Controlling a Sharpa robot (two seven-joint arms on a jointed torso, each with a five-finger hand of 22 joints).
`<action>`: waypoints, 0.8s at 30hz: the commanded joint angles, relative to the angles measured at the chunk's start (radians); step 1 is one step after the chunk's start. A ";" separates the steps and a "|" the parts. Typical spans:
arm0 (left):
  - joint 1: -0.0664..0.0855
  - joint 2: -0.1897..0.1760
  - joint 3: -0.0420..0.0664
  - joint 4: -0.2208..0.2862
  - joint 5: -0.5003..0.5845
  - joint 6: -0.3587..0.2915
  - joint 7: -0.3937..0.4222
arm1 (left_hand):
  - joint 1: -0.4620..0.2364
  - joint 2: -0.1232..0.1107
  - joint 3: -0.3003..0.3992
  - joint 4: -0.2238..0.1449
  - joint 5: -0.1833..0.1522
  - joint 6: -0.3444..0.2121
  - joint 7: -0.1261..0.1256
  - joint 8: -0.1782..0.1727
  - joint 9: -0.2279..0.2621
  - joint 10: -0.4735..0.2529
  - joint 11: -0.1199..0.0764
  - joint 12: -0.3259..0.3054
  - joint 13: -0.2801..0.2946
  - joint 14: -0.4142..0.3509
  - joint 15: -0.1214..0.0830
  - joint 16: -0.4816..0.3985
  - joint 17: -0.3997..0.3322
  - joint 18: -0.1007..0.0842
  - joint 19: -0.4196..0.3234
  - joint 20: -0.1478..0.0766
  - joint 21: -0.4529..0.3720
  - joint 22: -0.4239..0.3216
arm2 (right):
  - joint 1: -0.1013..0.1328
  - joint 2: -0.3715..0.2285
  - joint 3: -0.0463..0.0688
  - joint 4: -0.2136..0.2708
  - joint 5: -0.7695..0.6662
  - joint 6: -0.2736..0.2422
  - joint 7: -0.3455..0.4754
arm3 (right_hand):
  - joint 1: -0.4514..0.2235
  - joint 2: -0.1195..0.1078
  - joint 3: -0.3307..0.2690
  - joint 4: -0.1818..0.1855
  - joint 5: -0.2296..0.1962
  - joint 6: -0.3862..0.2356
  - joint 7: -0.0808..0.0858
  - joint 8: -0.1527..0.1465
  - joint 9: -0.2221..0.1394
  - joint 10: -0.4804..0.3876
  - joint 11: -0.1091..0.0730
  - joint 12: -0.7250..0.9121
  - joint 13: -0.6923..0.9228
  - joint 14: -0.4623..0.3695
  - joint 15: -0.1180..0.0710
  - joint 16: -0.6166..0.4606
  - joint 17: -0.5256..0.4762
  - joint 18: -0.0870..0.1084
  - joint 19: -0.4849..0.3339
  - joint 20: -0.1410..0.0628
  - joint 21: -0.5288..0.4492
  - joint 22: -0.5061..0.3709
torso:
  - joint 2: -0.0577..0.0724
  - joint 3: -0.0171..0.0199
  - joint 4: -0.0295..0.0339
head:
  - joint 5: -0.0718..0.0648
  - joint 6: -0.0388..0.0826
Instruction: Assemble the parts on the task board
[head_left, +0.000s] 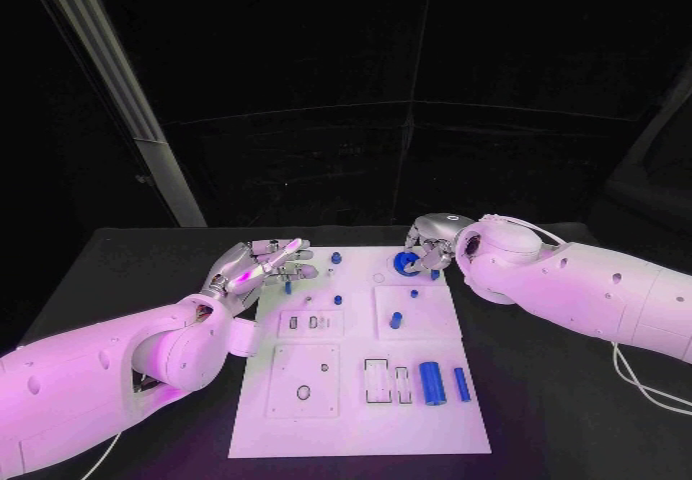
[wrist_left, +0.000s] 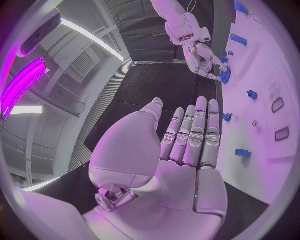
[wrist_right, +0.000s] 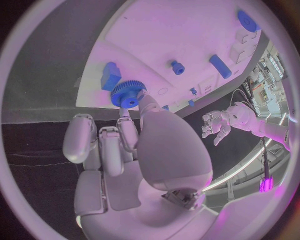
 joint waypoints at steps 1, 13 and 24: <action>0.001 -0.001 0.000 0.000 -0.006 0.013 0.000 | 0.000 0.010 -0.001 -0.006 -0.004 -0.005 0.026 -0.003 -0.001 -0.001 0.002 -0.003 -0.001 -0.001 0.004 -0.007 0.001 0.014 0.005 0.002 -0.001 -0.001 | 0.000 0.001 -0.001 0.009 -0.052 0.014 -0.009 | 0.009 0.001 0.005 -0.005 0.010 0.017 -0.003 0.011 0.004 0.006 -0.004 0.002 0.004 0.076 -0.006 0.005 0.131 -0.009 0.004 -0.004 0.008 0.003 | 0.000 0.0004 0.0005 | -0.001 -0.001; 0.001 -0.006 0.000 0.002 -0.006 0.011 0.001 | 0.000 0.011 0.000 -0.007 -0.004 -0.005 0.027 -0.004 -0.001 -0.002 0.002 -0.004 -0.001 -0.002 0.004 -0.008 0.001 0.014 0.005 0.002 -0.001 -0.002 | -0.001 0.005 -0.001 0.044 -0.073 -0.073 0.001 | -0.036 0.002 0.029 0.017 0.092 0.055 -0.017 0.016 0.002 0.017 -0.017 0.009 0.015 0.078 -0.017 0.006 0.135 -0.014 0.020 -0.015 0.021 0.032 | 0.000 0.0001 0.0003 | -0.001 0.000; 0.003 -0.018 0.001 -0.002 -0.006 0.007 0.008 | 0.001 0.012 0.000 -0.008 -0.004 -0.006 0.027 -0.004 -0.001 -0.002 0.002 -0.004 -0.001 -0.002 0.004 -0.009 0.001 0.014 0.005 0.003 -0.002 -0.002 | -0.001 0.026 -0.001 0.111 -0.089 -0.176 0.004 | -0.040 -0.006 0.048 0.020 0.135 0.054 -0.017 0.007 -0.001 0.019 -0.017 0.007 0.016 0.078 -0.018 0.007 0.138 -0.018 0.030 -0.016 0.031 0.052 | 0.000 -0.0009 0.0031 | 0.003 0.004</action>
